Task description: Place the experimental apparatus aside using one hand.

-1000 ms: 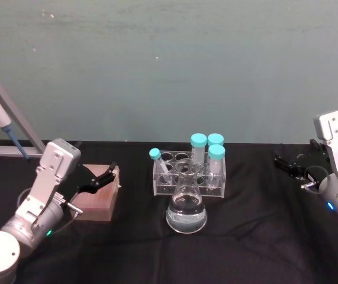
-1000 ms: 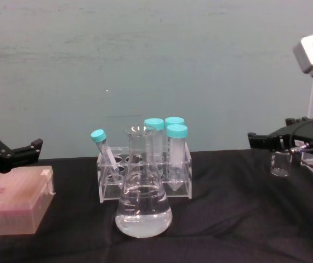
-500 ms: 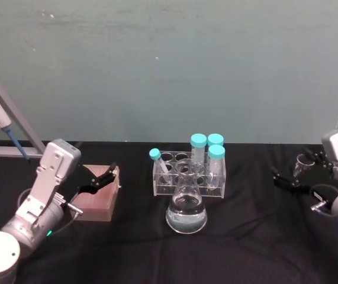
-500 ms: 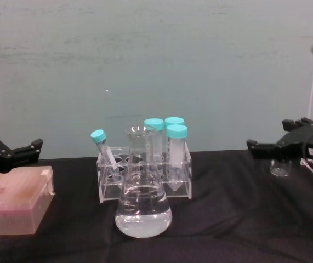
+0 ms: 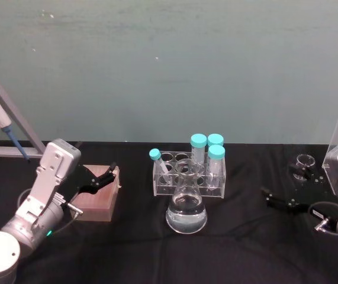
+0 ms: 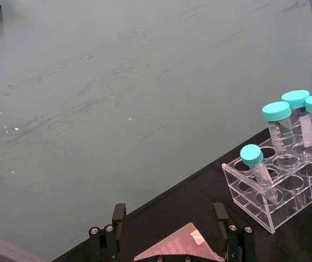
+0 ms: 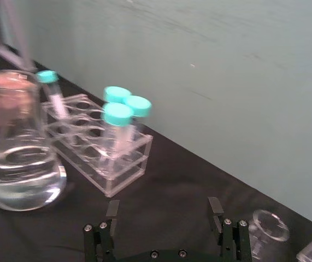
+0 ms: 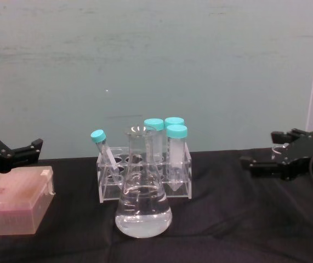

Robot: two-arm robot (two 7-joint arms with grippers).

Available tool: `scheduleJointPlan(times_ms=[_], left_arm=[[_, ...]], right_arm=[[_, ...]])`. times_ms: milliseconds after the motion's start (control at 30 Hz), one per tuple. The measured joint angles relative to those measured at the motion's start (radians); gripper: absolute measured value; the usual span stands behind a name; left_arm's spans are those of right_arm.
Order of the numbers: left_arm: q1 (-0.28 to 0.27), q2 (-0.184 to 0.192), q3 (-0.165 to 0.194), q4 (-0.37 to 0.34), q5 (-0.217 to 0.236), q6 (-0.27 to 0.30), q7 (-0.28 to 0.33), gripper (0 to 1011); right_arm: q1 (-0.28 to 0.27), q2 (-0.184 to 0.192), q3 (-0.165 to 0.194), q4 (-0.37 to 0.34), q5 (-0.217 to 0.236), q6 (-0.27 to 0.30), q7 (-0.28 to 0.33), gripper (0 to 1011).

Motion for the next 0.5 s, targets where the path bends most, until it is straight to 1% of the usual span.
scheduleJointPlan(times_ms=[100, 200, 233, 300, 400, 467, 500], left_arm=[[0.0, 0.0, 0.0, 0.0, 0.0, 0.0, 0.0, 1000], [0.0, 0.0, 0.0, 0.0, 0.0, 0.0, 0.0, 1000], [0.0, 0.0, 0.0, 0.0, 0.0, 0.0, 0.0, 1000], [0.0, 0.0, 0.0, 0.0, 0.0, 0.0, 0.0, 1000], [0.0, 0.0, 0.0, 0.0, 0.0, 0.0, 0.0, 1000], [0.0, 0.0, 0.0, 0.0, 0.0, 0.0, 0.0, 1000], [0.0, 0.0, 0.0, 0.0, 0.0, 0.0, 0.0, 1000]], right_arm=[[0.008, 0.011, -0.011, -0.001, 0.014, -0.015, 0.034, 1003], [0.023, 0.023, -0.03, 0.003, 0.025, -0.036, 0.071, 1003], [0.031, 0.028, -0.041, 0.007, 0.03, -0.044, 0.089, 1003], [0.04, 0.032, -0.051, 0.012, 0.034, -0.05, 0.106, 1003], [0.064, 0.036, -0.074, 0.027, 0.049, -0.061, 0.146, 1002], [0.07, 0.036, -0.079, 0.031, 0.052, -0.063, 0.153, 1003], [0.08, 0.036, -0.088, 0.039, 0.059, -0.066, 0.167, 1003]])
